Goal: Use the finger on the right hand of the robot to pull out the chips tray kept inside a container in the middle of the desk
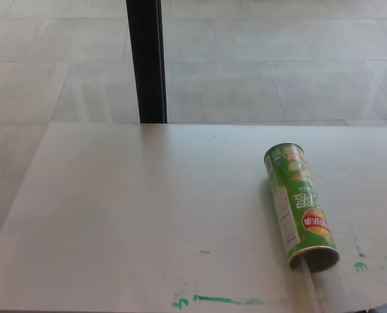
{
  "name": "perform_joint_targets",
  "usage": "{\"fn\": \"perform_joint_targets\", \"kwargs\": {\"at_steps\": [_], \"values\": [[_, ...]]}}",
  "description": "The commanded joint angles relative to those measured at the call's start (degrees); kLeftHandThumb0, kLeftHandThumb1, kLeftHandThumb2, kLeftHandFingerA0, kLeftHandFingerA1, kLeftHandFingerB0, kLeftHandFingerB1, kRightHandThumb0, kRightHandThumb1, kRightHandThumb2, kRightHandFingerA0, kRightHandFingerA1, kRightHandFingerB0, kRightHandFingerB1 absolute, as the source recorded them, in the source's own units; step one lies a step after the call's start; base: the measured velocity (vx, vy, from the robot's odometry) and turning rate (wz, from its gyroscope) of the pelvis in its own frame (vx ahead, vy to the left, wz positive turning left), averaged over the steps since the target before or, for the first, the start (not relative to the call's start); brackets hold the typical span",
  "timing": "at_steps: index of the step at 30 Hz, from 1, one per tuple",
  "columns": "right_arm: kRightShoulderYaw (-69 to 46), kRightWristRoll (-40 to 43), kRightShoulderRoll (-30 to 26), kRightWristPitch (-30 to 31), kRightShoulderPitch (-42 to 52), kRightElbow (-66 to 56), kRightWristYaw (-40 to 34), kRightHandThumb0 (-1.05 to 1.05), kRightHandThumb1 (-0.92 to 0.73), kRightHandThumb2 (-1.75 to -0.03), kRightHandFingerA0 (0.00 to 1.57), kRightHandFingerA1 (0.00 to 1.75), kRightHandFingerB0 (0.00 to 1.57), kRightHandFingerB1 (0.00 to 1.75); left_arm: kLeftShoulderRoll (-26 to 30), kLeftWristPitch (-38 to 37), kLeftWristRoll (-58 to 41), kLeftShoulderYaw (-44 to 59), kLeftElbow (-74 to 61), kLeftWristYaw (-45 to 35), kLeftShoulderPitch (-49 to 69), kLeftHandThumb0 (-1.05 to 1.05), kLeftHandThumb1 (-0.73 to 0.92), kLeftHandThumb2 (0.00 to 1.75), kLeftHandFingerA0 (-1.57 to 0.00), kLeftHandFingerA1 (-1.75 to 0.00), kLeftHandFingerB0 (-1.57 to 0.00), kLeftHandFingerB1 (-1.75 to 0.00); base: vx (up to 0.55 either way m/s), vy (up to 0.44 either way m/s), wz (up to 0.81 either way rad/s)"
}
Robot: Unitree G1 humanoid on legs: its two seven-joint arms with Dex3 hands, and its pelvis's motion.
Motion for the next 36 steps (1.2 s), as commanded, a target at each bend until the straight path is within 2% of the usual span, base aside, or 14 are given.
{"fn": "perform_joint_targets", "kwargs": {"at_steps": [1,14,16,17,18,19,20,21,29,30,32,34,35,36], "values": [[-0.7,0.1,-0.7,-2.1,3.1,-0.6,0.5,-0.21,-0.57,-0.57,0.91,1.1,0.6,0.47,1.4,-0.9,-0.4,0.3,-0.1,-0.5,0.2,-0.45,0.7,0.6,-0.62,-0.68,-0.53,-0.47,0.0,0.0,0.0],[-2.3,-0.5,-0.3,-3.0,5.4,-2.5,0.1,-0.21,-0.55,-0.56,0.91,1.09,0.52,0.46,1.5,-0.6,0.2,-0.2,0.0,0.1,0.3,-0.44,0.7,0.61,-0.61,-0.63,-0.53,-0.46,0.0,0.0,0.0],[-2.8,-0.4,0.3,-3.2,4.6,-2.1,-0.6,-0.22,-0.56,-0.58,0.9,1.08,0.36,0.43,1.5,-0.9,0.3,-0.4,0.0,0.0,0.4,-0.45,0.7,0.61,-0.61,-0.65,-0.53,-0.46,0.0,0.0,0.0],[-3.2,0.1,0.3,-3.0,3.9,-2.2,0.0,-0.15,-0.37,-0.86,0.92,0.98,0.13,0.51,1.5,-0.9,0.1,-0.3,0.0,0.0,0.3,-0.45,0.7,0.61,-0.61,-0.65,-0.53,-0.47,0.0,0.0,0.0],[-3.7,0.2,0.6,-3.1,3.3,-2.3,-0.3,-0.16,-0.36,-0.84,0.95,1.0,0.02,0.46,1.5,-1.0,0.0,-0.2,0.1,-0.3,0.4,-0.45,0.7,0.61,-0.62,-0.66,-0.52,-0.47,0.0,0.0,0.0],[-4.3,-0.3,1.1,-3.2,3.1,-2.2,-1.7,-0.17,-0.48,-0.56,0.98,1.0,0.08,0.28,1.2,-1.2,-0.1,-0.2,-0.1,-0.1,0.6,-0.44,0.69,0.6,-0.64,-0.68,-0.54,-0.48,0.0,0.0,0.0],[-5.0,0.3,1.9,-3.0,2.7,-2.3,-2.2,-0.14,-0.42,-0.7,0.97,0.99,0.0,0.12,1.2,-0.9,-0.1,-0.2,-0.2,0.0,0.6,-0.44,0.69,0.6,-0.64,-0.67,-0.54,-0.47,0.0,0.0,0.0],[-6.3,1.9,3.1,-2.4,1.7,-2.6,-2.4,-0.16,-0.47,-0.68,1.01,1.0,0.0,0.01,1.1,-0.3,-0.3,0.0,-0.1,0.0,0.4,-0.43,0.68,0.6,-0.64,-0.66,-0.54,-0.47,0.0,0.0,0.0],[-10.4,3.6,5.3,-3.1,-0.6,-3.8,-1.9,-0.13,-0.4,-0.68,0.95,1.01,0.0,0.14,1.4,-0.7,0.0,-0.2,-0.1,0.2,0.8,-0.43,0.7,0.6,-0.62,-0.65,-0.53,-0.47,0.0,0.0,0.0],[-11.8,4.4,4.7,-2.7,0.3,-5.8,-0.3,-0.12,-0.43,-0.54,0.96,1.05,0.0,0.15,1.4,-0.8,-0.1,-0.2,0.0,-0.1,0.8,-0.42,0.7,0.61,-0.61,-0.65,-0.52,-0.47,0.0,0.0,0.0],[-13.2,5.7,4.5,-2.5,2.0,-7.8,1.0,-0.12,-0.44,-0.53,0.97,1.06,0.0,0.15,1.4,-0.2,-0.2,-0.1,-0.2,0.2,0.8,-0.43,0.7,0.61,-0.62,-0.66,-0.53,-0.47,0.0,0.0,0.0],[-14.2,6.5,4.3,-2.5,3.0,-8.9,2.0,-0.14,-0.43,-0.68,0.94,1.06,0.0,0.08,1.3,-0.2,-0.1,-0.2,0.0,0.3,0.8,-0.44,0.69,0.6,-0.63,-0.66,-0.54,-0.47,0.0,0.0,0.0],[-15.1,7.1,3.8,-2.0,3.9,-10.1,3.4,-0.11,-0.45,-0.56,0.95,1.07,0.0,0.11,1.2,-0.3,0.2,-0.4,0.3,0.6,0.7,-0.44,0.69,0.6,-0.63,-0.65,-0.54,-0.47,0.0,0.0,0.0],[-16.8,7.9,3.3,-1.1,5.6,-11.8,4.9,-0.14,-0.44,-0.68,0.91,1.09,0.0,0.05,1.1,-0.7,0.3,-0.5,0.3,0.5,0.9,-0.45,0.69,0.6,-0.63,-0.66,-0.54,-0.47,0.0,0.0,0.0]]}}
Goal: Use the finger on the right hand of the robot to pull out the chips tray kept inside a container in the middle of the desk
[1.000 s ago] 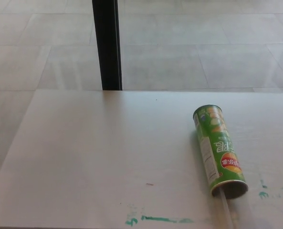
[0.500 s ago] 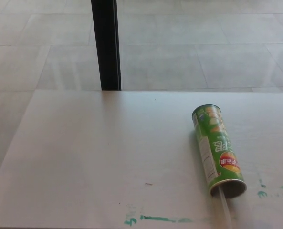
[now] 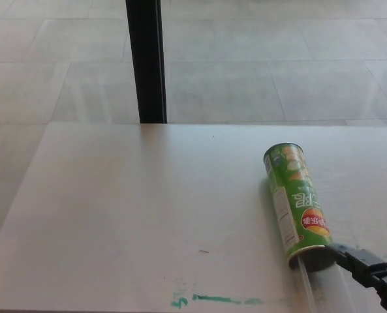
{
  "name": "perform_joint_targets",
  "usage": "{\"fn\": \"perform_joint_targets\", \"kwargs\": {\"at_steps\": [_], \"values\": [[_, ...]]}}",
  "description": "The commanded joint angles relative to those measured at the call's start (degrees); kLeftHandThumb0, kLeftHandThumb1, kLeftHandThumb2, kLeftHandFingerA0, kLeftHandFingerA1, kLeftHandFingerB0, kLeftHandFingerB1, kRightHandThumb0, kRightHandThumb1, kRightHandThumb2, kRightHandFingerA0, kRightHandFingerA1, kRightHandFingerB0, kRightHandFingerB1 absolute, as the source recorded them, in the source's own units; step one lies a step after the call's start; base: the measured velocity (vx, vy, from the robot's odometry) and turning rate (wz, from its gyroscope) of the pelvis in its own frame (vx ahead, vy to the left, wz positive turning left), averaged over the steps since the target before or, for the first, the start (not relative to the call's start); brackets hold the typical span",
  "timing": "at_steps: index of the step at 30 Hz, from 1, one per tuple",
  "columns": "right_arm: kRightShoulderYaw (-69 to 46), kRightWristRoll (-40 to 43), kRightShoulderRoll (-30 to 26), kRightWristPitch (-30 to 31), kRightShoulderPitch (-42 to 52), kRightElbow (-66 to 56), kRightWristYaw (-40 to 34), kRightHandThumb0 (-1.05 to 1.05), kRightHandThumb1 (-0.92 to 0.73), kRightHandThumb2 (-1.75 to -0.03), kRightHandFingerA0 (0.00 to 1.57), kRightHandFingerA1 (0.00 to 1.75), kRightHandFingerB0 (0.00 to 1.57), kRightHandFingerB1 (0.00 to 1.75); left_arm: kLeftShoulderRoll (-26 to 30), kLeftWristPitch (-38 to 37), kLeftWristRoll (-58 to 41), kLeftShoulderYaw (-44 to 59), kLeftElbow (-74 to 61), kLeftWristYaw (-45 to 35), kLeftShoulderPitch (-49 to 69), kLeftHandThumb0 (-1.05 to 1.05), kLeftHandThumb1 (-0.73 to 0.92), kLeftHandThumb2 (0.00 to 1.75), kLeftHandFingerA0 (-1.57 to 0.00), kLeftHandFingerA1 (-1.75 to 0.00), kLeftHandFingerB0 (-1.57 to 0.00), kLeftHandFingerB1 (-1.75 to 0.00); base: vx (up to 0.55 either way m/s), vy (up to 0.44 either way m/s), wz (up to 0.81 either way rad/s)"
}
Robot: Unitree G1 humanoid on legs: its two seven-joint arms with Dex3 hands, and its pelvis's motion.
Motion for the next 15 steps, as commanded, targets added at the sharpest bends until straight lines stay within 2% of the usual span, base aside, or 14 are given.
{"fn": "perform_joint_targets", "kwargs": {"at_steps": [1,2,4,6,8,9,10,11,12,13,14,15], "values": [[-5.7,4.9,-1.9,1.9,4.9,-5.0,5.9,-0.14,-0.44,-0.68,0.91,1.09,0.0,0.05,1.1,-0.7,0.2,-0.2,0.2,0.6,0.5,-0.45,0.69,0.6,-0.63,-0.66,-0.54,-0.47,0.0,0.0,0.0],[-7.8,6.4,-2.2,1.4,6.2,-5.4,6.2,-0.09,-0.46,-0.54,0.92,1.17,0.0,0.17,1.1,-0.7,0.1,-0.2,0.1,0.6,0.5,-0.45,0.69,0.6,-0.62,-0.65,-0.54,-0.47,0.0,0.0,0.0],[-12.7,8.1,-2.8,1.3,8.6,-6.7,7.0,-0.08,-0.48,-0.54,0.91,1.17,0.0,0.27,1.3,-0.8,0.1,-0.2,0.1,0.5,0.5,-0.45,0.68,0.6,-0.63,-0.65,-0.53,-0.47,0.0,0.0,0.0],[-21.0,12.4,-3.3,3.0,11.6,-7.9,9.7,-0.06,-0.48,-0.55,0.92,1.09,0.03,0.29,1.6,-0.6,0.2,-0.3,-0.1,0.5,0.4,-0.44,0.7,0.6,-0.63,-0.67,-0.53,-0.47,0.0,0.0,0.0],[-23.0,13.4,-3.1,3.5,12.2,-8.1,10.7,-0.06,-0.48,-0.55,0.92,1.09,0.03,0.29,1.7,-0.6,0.2,-0.3,-0.1,0.4,0.5,-0.44,0.7,0.6,-0.63,-0.67,-0.53,-0.47,0.0,0.0,0.0],[-27.8,16.0,-4.4,3.7,14.0,-7.7,13.5,-0.05,-0.48,-0.56,0.93,1.11,0.03,0.28,1.7,-0.5,0.1,-0.2,-0.2,0.5,0.6,-0.43,0.7,0.6,-0.63,-0.68,-0.55,-0.48,0.0,0.0,0.0],[-31.9,17.3,-5.6,4.9,15.6,-7.6,16.3,-0.1,-0.41,-0.72,0.91,1.07,0.02,0.27,1.7,-0.5,0.0,-0.2,-0.4,0.5,0.8,-0.43,0.7,0.6,-0.62,-0.67,-0.54,-0.48,0.0,0.0,0.0],[-35.1,18.6,-6.0,5.1,16.7,-7.0,17.7,-0.07,-0.47,-0.54,0.89,1.12,0.05,0.29,1.7,-0.5,-0.1,0.0,-0.6,0.4,1.0,-0.42,0.71,0.61,-0.62,-0.67,-0.54,-0.49,0.0,0.0,0.0],[-38.5,20.7,-5.9,3.5,17.8,-5.3,17.7,-0.06,-0.45,-0.53,0.93,1.05,0.08,0.32,1.7,-0.6,-0.3,0.2,-0.4,0.4,1.0,-0.41,0.72,0.61,-0.62,-0.68,-0.55,-0.49,0.0,0.0,0.0],[-42.3,23.0,-5.6,1.3,19.0,-3.3,17.4,-0.06,-0.45,-0.53,0.93,1.05,0.08,0.32,1.8,-0.6,-0.4,0.3,-0.1,0.3,1.0,-0.41,0.72,0.61,-0.62,-0.68,-0.55,-0.49,0.0,0.0,0.0],[-44.2,24.1,-4.9,-0.5,19.3,-1.2,15.9,-0.03,-0.45,-0.52,0.99,1.02,0.09,0.34,1.8,-0.6,-0.2,0.2,0.0,0.6,1.0,-0.43,0.72,0.61,-0.62,-0.66,-0.56,-0.48,0.0,0.0,0.0],[-47.7,25.6,-3.7,-2.9,19.7,2.6,13.4,-0.03,-0.47,-0.54,0.96,1.07,0.08,0.31,1.9,-0.8,0.3,-0.2,0.1,0.9,1.1,-0.45,0.72,0.61,-0.6,-0.65,-0.54,-0.47,0.0,0.0,0.0]]}}
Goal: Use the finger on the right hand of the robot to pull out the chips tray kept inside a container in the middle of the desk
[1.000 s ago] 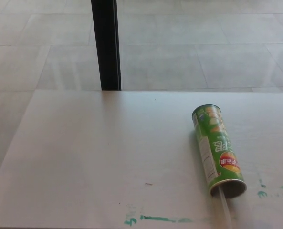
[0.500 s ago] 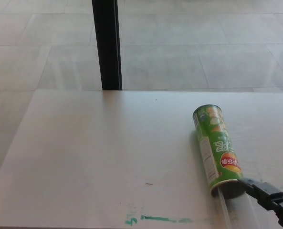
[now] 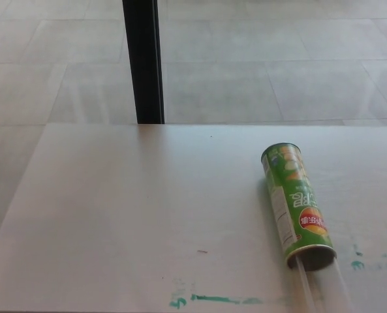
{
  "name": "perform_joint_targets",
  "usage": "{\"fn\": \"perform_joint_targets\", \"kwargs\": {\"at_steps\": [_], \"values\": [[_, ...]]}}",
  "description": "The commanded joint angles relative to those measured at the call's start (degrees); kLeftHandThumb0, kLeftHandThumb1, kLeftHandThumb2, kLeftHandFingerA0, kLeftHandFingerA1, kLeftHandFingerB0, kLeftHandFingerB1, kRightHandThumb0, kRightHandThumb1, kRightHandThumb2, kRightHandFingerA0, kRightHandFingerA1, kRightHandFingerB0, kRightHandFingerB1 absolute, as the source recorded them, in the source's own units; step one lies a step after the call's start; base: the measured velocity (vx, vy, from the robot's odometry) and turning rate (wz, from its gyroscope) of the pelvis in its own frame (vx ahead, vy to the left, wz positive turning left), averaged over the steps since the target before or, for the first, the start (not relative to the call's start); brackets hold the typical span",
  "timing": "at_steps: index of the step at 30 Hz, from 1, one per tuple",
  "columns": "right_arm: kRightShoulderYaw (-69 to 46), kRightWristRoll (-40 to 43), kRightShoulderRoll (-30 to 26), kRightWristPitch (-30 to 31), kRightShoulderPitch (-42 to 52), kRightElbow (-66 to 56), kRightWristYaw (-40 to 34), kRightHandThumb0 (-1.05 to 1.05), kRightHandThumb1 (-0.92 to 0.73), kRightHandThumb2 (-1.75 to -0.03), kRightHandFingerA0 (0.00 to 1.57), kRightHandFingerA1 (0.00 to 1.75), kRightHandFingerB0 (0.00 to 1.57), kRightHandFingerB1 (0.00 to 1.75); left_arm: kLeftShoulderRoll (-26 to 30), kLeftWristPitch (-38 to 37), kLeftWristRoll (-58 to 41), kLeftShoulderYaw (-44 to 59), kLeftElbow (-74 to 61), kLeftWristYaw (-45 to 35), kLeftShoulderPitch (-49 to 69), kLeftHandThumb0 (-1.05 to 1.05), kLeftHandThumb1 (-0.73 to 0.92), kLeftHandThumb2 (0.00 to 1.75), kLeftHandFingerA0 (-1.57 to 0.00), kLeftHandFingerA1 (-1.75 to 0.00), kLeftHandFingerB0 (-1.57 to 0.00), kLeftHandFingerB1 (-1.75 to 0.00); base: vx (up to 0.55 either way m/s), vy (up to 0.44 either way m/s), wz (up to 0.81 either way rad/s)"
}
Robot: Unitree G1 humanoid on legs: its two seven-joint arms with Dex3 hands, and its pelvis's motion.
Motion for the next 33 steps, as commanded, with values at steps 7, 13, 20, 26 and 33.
{"fn": "perform_joint_targets", "kwargs": {"at_steps": [7,13,20,26,33], "values": [[-28.8,18.7,4.6,-3.9,6.6,19.5,-0.9,-0.06,-0.5,-0.56,0.86,1.14,0.07,0.28,2.0,-1.2,0.3,-0.1,0.0,0.4,1.2,-0.46,0.71,0.6,-0.63,-0.65,-0.55,-0.47,0.0,0.0,0.0],[-25.8,12.6,11.5,-5.0,4.1,34.6,-14.1,-0.19,-0.55,-0.57,0.94,0.85,0.09,0.3,1.9,-0.3,-0.2,0.3,0.0,0.6,0.8,-0.44,0.72,0.61,-0.63,-0.66,-0.55,-0.48,0.0,0.0,0.0],[-22.5,10.2,17.8,-1.4,-3.7,45.6,-24.9,-0.2,-0.42,-0.88,0.95,0.93,0.04,0.5,1.8,-0.8,-0.1,0.4,0.5,0.4,1.1,-0.43,0.71,0.61,-0.6,-0.64,-0.52,-0.47,0.0,0.0,0.0],[-21.4,11.1,19.7,-1.9,-7.2,56.4,-28.2,-0.26,-0.57,-0.6,0.89,0.78,0.16,0.4,1.2,-0.2,-0.4,0.5,0.6,1.0,0.7,-0.43,0.72,0.61,-0.61,-0.64,-0.53,-0.47,0.0,0.0,0.0],[-21.2,15.0,18.6,-6.6,-8.1,70.4,-26.8,-0.16,-0.41,-0.88,0.71,0.8,0.09,0.5,2.1,2.0,0.6,-0.2,1.8,1.7,0.0,-0.46,0.7,0.61,-0.62,-0.62,-0.55,-0.48,0.0,0.0,0.0]]}}
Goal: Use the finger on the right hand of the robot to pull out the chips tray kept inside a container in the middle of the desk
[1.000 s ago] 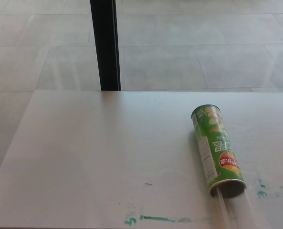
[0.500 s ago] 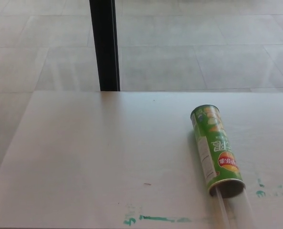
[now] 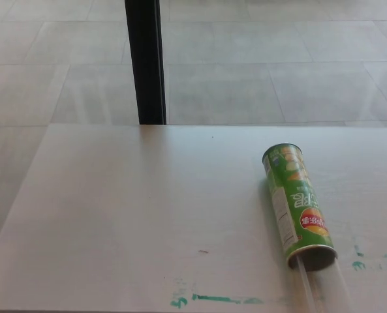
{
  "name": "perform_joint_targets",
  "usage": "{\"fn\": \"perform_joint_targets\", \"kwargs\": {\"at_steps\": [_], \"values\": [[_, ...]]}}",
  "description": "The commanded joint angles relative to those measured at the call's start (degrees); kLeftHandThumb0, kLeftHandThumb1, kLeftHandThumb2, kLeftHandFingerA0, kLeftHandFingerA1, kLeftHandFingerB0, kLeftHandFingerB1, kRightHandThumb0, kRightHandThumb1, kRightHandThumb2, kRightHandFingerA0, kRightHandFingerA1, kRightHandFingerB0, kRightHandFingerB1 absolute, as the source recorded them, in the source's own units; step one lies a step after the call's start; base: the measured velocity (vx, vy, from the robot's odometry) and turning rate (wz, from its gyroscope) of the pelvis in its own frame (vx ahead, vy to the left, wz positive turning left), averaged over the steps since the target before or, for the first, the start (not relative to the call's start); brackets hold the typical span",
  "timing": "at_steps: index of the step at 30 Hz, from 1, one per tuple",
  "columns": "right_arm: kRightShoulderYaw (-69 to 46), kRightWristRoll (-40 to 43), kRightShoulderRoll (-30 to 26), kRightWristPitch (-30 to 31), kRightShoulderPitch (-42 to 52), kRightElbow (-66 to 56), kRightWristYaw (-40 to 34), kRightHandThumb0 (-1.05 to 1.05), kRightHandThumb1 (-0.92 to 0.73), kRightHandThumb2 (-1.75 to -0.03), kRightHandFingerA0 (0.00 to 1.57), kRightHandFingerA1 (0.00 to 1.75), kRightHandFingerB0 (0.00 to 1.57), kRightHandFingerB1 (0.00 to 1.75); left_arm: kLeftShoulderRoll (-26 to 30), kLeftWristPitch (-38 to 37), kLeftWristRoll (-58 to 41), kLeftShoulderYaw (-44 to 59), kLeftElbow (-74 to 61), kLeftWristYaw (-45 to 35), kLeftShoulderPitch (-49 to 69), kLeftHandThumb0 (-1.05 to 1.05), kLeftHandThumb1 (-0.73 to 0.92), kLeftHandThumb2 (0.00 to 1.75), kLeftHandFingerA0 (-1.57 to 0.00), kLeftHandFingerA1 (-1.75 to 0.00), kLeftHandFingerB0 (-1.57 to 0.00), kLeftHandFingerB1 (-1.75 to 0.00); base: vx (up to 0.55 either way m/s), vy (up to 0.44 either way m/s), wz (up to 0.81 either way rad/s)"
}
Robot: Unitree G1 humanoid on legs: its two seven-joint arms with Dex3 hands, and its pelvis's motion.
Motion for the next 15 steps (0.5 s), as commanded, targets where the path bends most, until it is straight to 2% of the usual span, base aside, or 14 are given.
{"fn": "perform_joint_targets", "kwargs": {"at_steps": [1,2,3,5,6,7,8,10,11,12,13,14,15], "values": [[0.0,5.7,2.5,-3.6,-3.6,18.3,-12.2,-0.16,-0.41,-0.88,0.71,0.8,0.09,0.5,2.1,1.9,0.6,-0.1,1.8,1.7,-0.4,-0.46,0.7,0.61,-0.62,-0.62,-0.55,-0.48,0.0,0.0,0.0],[-0.5,6.8,2.6,-2.6,-3.8,19.2,-11.1,-0.22,-0.59,-0.57,0.76,0.69,0.17,0.39,2.3,2.8,1.0,-0.5,2.2,2.0,-0.7,-0.45,0.7,0.61,-0.63,-0.63,-0.59,-0.5,0.0,0.0,0.0],[-0.7,7.7,2.4,-1.7,-4.0,20.0,-9.9,-0.23,-0.46,-0.91,0.73,0.78,0.04,0.49,2.4,3.4,1.2,-0.8,2.3,2.0,-0.8,-0.45,0.71,0.61,-0.61,-0.61,-0.6,-0.52,0.0,0.0,0.0],[-0.5,8.5,1.9,-1.3,-4.5,21.4,-9.0,-0.23,-0.46,-0.91,0.73,0.78,0.04,0.49,2.5,3.5,1.3,-1.0,2.4,1.8,-0.8,-0.45,0.71,0.61,-0.61,-0.61,-0.6,-0.52,0.0,0.0,0.0],[-0.9,9.5,1.8,-1.1,-4.8,22.1,-8.4,-0.27,-0.64,-0.58,0.74,0.67,0.13,0.38,2.6,3.2,1.5,-1.3,2.3,1.3,-0.6,-0.46,0.71,0.61,-0.59,-0.61,-0.58,-0.52,0.0,0.0,0.0],[-0.9,10.4,1.3,-1.7,-5.3,24.5,-7.8,-0.22,-0.46,-0.92,0.71,0.77,0.04,0.48,2.7,3.6,2.1,-1.9,2.6,1.5,-0.9,-0.46,0.7,0.61,-0.6,-0.61,-0.61,-0.53,0.0,0.0,0.0],[-0.8,10.8,1.1,-2.0,-5.3,24.9,-7.5,-0.25,-0.65,-0.59,0.72,0.66,0.14,0.37,2.7,4.2,2.1,-2.0,2.8,1.6,-1.1,-0.45,0.69,0.6,-0.6,-0.58,-0.61,-0.52,0.0,0.0,0.0],[-1.3,13.1,1.0,-1.7,-5.9,25.9,-6.1,-0.27,-0.64,-0.62,0.7,0.7,0.13,0.37,2.9,5.1,1.9,-2.1,3.3,1.3,-1.4,-0.44,0.69,0.6,-0.59,-0.58,-0.6,-0.52,0.0,0.0,0.0],[-0.4,12.8,0.5,-2.5,-6.0,26.6,-6.1,-0.26,-0.65,-0.59,0.71,0.65,0.14,0.37,3.0,5.3,1.8,-2.2,3.2,1.0,-1.4,-0.45,0.69,0.6,-0.58,-0.6,-0.63,-0.56,0.0,0.0,0.0],[0.2,12.7,0.1,-2.8,-6.4,27.5,-6.3,-0.21,-0.47,-0.93,0.65,0.74,0.04,0.48,3.2,5.3,1.9,-2.6,3.1,1.0,-1.3,-0.44,0.69,0.6,-0.6,-0.61,-0.64,-0.56,0.0,0.0,0.0],[0.5,12.9,-0.1,-2.9,-6.6,28.0,-6.5,-0.21,-0.47,-0.93,0.65,0.74,0.04,0.48,3.2,5.3,1.9,-2.8,3.0,1.1,-1.2,-0.44,0.69,0.6,-0.6,-0.61,-0.64,-0.56,0.0,0.0,0.0],[0.7,13.5,-0.3,-3.0,-6.9,28.6,-6.1,-0.23,-0.66,-0.59,0.69,0.61,0.15,0.36,3.2,5.8,1.7,-2.9,2.6,0.7,-1.2,-0.45,0.69,0.6,-0.6,-0.62,-0.62,-0.56,0.0,0.0,0.0],[2.0,12.4,-0.6,-4.6,-6.3,28.9,-7.0,-0.2,-0.49,-0.94,0.61,0.72,0.06,0.49,3.2,5.8,1.5,-3.0,2.5,0.4,-1.1,-0.45,0.69,0.6,-0.61,-0.63,-0.61,-0.56,0.0,0.0,0.0]]}}
